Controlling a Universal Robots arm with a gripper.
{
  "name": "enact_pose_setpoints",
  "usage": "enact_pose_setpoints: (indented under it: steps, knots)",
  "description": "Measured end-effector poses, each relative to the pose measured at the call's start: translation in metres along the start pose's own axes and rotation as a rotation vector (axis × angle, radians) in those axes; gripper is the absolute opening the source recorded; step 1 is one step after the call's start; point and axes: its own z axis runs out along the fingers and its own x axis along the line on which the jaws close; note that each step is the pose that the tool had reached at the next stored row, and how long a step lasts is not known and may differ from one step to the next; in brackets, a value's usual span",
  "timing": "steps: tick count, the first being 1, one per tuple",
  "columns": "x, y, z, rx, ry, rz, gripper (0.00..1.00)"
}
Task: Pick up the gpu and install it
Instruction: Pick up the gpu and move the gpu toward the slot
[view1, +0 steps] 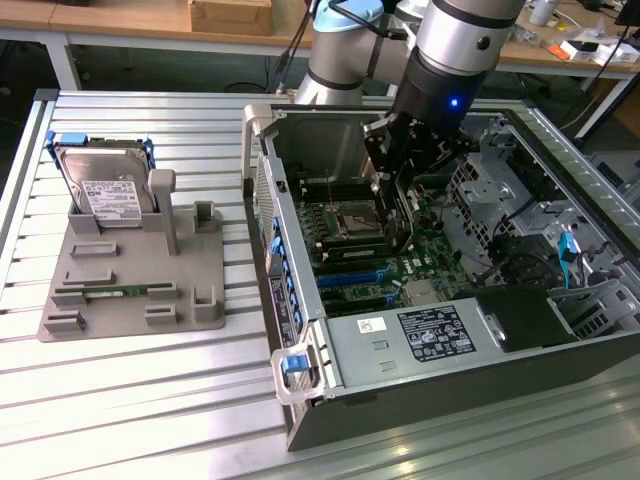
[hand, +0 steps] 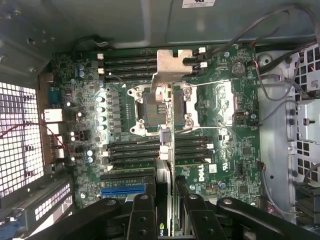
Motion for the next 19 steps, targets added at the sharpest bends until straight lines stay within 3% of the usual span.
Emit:
enact_pose_setpoints:
  steps: [19]
  knots:
    - [0.000, -0.0019, 0.0180, 0.0000, 0.0000, 0.000, 0.26]
